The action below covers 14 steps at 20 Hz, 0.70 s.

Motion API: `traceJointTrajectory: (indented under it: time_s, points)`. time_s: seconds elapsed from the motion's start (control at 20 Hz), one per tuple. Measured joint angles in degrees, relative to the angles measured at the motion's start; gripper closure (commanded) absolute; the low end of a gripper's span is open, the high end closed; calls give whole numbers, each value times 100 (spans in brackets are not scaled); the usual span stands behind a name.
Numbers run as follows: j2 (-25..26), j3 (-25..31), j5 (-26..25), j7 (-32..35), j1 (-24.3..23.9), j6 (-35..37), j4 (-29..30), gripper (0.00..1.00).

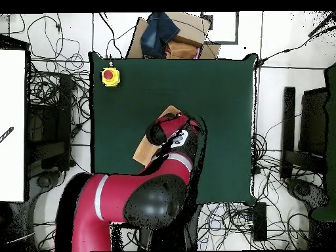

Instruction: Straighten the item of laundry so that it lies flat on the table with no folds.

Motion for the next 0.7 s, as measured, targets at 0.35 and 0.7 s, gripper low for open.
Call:
traceJointTrajectory:
  time_s: [0.35, 0.7]
  points:
    - [-18, 178, -356, 0, -413, 0, -207, 0]
    - [-47, 361, -725, -1, -784, 2, -384, 0]
